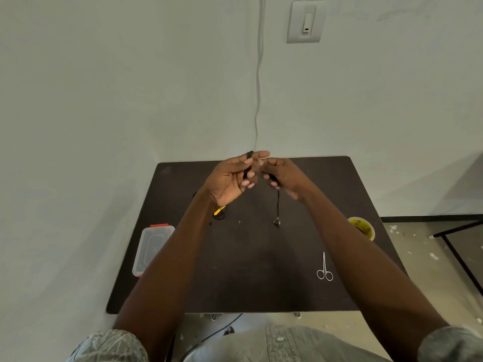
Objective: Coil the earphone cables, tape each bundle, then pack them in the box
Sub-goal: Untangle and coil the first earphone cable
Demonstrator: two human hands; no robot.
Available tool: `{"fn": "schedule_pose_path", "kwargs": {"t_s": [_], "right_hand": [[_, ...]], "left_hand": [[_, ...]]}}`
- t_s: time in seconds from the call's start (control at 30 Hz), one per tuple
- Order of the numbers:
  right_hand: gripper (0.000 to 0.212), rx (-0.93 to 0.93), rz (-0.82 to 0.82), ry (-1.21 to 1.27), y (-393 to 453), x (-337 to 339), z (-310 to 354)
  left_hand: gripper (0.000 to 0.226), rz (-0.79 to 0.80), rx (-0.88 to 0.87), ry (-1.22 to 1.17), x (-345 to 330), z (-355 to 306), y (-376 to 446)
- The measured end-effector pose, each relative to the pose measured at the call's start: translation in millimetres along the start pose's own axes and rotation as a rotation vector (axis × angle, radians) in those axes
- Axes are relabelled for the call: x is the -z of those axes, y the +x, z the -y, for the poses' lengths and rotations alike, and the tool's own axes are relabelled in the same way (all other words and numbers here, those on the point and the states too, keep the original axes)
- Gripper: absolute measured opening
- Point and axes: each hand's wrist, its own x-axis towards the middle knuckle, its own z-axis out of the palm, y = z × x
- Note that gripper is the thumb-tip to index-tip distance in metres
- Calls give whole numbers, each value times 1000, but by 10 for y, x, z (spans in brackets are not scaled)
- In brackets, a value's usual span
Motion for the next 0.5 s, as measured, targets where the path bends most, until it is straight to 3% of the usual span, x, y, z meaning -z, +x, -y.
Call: {"fn": "schedule_pose_path", "kwargs": {"t_s": [0.13,0.27,0.4,0.5], "right_hand": [[30,-59,92,34,-139,-183,-159],[32,-107,183,17,-291,-269,-331],[28,-134,246,-2,-408,-244,-300],[24,-107,286,-68,-439,-167,-147]], "left_hand": [[40,-95,-147,-108,-12,3,40],[34,-287,-301,-138,77,-20,123],[47,-471,-272,128,207,48,171],[56,-493,-192,414,303,119,177]]}}
